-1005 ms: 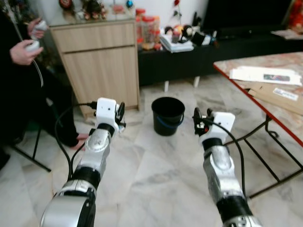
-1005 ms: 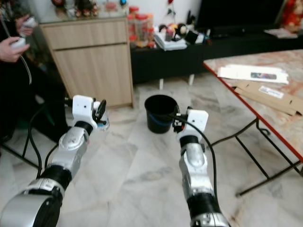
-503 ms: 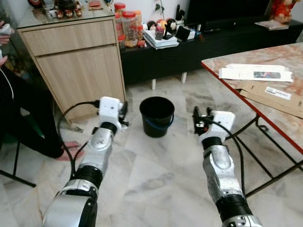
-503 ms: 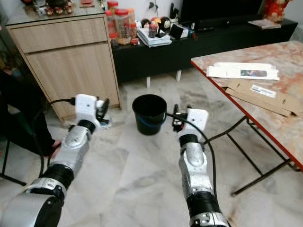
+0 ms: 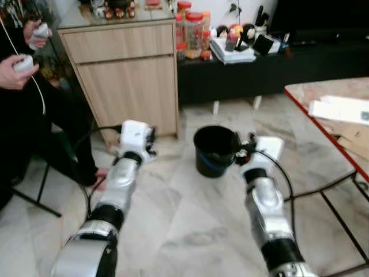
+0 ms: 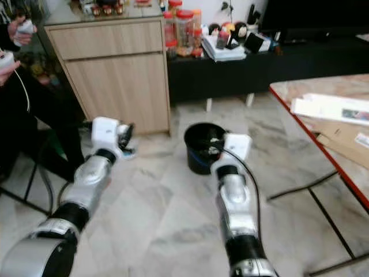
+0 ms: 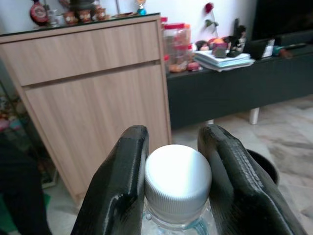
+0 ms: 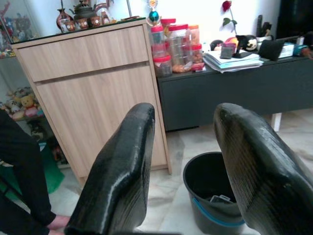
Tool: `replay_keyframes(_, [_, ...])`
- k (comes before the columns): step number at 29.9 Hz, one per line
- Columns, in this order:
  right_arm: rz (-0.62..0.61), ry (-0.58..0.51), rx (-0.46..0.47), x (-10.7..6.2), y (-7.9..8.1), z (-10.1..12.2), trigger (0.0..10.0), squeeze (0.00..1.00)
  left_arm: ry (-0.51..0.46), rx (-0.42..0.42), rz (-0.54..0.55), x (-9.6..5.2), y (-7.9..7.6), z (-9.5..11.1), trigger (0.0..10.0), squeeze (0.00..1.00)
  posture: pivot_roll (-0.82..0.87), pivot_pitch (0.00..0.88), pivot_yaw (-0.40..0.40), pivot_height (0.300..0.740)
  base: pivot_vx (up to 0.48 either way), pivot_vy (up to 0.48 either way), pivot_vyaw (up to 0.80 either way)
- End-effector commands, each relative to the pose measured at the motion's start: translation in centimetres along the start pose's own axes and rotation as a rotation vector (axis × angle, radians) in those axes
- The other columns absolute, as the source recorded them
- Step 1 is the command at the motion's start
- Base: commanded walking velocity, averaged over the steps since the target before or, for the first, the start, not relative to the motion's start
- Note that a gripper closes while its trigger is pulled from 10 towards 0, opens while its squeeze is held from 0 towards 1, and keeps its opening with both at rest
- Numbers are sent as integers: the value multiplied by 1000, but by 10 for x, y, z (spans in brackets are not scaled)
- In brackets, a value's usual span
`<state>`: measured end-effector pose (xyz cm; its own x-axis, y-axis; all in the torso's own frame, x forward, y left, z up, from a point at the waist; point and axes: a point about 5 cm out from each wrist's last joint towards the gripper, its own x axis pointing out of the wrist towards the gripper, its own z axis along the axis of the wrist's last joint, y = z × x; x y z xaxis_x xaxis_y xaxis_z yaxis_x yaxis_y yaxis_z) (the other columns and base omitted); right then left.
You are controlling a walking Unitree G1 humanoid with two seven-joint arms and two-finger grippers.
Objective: Picking trash to rubbish bin
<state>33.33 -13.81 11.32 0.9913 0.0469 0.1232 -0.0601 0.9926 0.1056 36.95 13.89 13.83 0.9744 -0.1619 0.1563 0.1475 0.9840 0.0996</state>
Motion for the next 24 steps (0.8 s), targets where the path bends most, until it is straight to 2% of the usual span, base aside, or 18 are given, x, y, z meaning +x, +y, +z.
replay_keyframes(1, [-29,2,-12,-2,-11,0,10000,0,-23,-18,-39,5,-15,7,10000,0,116,12,13,740,375,0,0])
replay_keyframes(8, [-21,5,-10,-2,-8,-1,10000,0,-24,-16,-43,5,-15,7,10000,0,118,14,15,740,374,0,660])
replay_keyframes(24, [-30,19,34,-1,-7,-3,10000,0,-22,-16,-43,4,-15,6,10000,0,125,17,14,740,372,0,0])
